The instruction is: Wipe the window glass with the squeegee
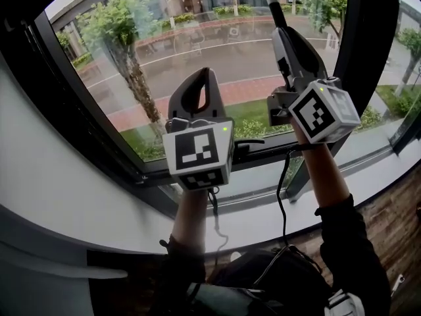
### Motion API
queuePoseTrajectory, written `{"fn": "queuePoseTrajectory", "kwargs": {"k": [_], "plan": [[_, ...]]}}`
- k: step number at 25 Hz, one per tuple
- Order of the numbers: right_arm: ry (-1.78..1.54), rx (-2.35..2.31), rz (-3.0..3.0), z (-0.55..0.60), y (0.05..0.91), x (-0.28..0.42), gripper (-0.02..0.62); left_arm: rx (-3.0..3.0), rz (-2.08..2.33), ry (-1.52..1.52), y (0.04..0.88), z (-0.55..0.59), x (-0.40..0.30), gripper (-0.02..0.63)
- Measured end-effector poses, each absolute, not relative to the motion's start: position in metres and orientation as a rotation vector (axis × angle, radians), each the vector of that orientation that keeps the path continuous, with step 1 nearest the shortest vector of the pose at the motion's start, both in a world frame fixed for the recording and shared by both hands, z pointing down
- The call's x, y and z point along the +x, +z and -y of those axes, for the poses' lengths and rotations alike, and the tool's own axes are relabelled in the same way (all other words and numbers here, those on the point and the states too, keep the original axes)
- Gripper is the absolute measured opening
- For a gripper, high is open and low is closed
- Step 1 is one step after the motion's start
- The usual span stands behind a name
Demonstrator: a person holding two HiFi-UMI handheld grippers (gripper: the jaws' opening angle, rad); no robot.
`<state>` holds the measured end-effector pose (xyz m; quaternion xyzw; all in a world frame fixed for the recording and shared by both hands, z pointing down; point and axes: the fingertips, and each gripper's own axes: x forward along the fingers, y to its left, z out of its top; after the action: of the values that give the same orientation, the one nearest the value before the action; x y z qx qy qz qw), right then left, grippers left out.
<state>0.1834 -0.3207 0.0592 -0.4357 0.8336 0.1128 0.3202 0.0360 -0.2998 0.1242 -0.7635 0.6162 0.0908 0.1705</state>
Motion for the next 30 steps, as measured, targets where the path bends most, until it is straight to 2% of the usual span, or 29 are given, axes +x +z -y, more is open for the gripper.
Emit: {"fn": "queuePoseTrajectory", "kwargs": {"k": [30], "plan": [[0.171,-1.244,-2.257,0.317,0.155,0.190,0.097,-2.291,-1.749,0.189,0.195,0.289,0.051,0.002]]}}
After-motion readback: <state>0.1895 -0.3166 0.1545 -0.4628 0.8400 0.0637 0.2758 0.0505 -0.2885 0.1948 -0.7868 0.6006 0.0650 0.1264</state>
